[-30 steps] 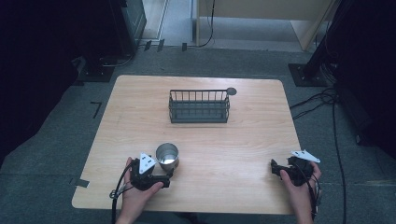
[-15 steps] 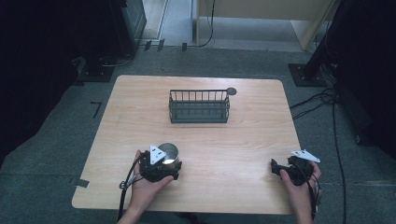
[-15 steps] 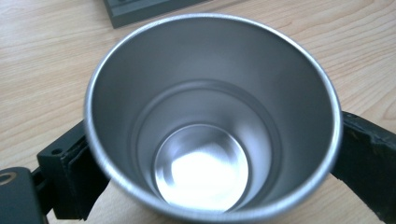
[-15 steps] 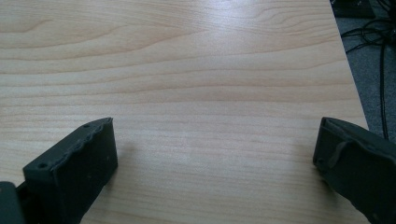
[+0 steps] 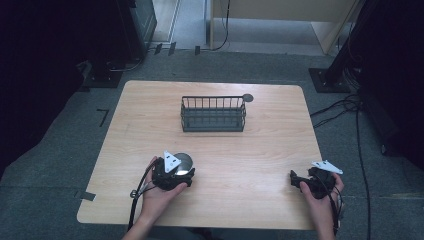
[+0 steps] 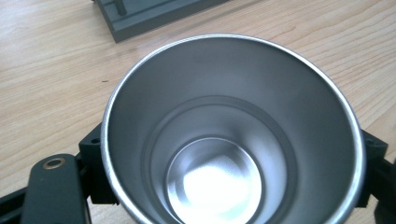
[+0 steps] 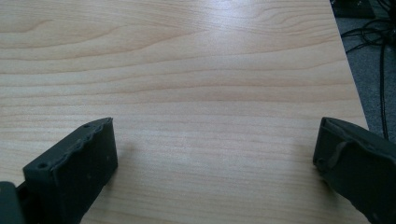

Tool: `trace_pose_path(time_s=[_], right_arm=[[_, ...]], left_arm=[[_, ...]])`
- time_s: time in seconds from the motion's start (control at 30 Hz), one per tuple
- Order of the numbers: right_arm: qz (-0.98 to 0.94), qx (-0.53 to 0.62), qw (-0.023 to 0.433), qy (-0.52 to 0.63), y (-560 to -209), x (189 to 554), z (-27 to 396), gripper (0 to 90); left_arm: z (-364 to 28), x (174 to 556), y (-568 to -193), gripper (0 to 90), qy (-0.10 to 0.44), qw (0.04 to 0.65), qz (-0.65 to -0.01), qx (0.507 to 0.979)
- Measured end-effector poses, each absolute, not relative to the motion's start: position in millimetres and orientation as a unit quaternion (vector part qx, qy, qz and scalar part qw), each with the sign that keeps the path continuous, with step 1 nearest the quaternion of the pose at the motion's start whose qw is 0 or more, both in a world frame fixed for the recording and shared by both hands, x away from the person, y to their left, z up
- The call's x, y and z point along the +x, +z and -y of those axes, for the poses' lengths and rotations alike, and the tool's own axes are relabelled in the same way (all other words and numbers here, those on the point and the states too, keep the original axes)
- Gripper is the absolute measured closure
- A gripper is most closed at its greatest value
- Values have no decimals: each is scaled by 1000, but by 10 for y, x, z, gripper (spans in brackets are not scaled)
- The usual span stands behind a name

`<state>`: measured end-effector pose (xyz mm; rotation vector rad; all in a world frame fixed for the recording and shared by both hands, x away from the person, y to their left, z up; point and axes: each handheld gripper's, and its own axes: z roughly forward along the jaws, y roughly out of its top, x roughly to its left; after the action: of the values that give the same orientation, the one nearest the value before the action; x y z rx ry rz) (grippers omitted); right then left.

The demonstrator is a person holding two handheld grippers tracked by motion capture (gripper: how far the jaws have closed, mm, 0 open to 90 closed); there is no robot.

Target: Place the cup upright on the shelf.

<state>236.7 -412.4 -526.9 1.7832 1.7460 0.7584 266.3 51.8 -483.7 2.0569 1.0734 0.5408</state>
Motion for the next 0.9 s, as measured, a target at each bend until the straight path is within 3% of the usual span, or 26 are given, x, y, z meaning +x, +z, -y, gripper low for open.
trace_pose_path(time_s=[0.9], right_arm=[[-647, 659, 264, 280, -5268, 2367, 4126, 0]], left_arm=[[-470, 2893, -4480, 192, 203, 403, -410, 793]])
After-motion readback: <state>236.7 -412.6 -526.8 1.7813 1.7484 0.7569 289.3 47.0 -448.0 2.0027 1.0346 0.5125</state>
